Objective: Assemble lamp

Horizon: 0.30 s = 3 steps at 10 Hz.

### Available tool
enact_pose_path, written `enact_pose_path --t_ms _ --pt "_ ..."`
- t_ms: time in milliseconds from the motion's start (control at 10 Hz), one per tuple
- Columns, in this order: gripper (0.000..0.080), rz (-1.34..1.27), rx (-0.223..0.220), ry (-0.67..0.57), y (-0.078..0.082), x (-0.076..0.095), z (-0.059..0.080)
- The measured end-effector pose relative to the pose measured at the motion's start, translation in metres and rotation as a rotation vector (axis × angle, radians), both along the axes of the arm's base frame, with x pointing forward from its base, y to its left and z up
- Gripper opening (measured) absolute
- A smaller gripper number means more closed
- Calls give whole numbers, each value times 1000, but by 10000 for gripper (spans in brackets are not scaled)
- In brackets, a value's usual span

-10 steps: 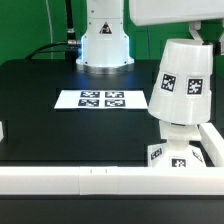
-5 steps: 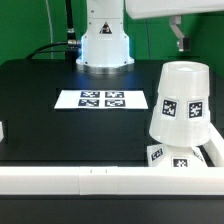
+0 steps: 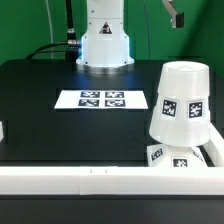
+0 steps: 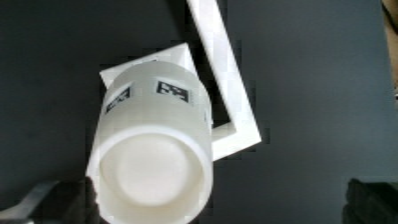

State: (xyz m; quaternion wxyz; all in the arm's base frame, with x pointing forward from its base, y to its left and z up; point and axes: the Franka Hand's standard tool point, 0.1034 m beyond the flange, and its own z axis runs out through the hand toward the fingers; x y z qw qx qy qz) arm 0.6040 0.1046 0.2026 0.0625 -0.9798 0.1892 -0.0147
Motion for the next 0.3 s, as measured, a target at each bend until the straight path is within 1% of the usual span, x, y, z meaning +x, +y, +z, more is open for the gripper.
enact_pose_path --t_ms 300 --pt "699 -1 0 2 0 0 -1"
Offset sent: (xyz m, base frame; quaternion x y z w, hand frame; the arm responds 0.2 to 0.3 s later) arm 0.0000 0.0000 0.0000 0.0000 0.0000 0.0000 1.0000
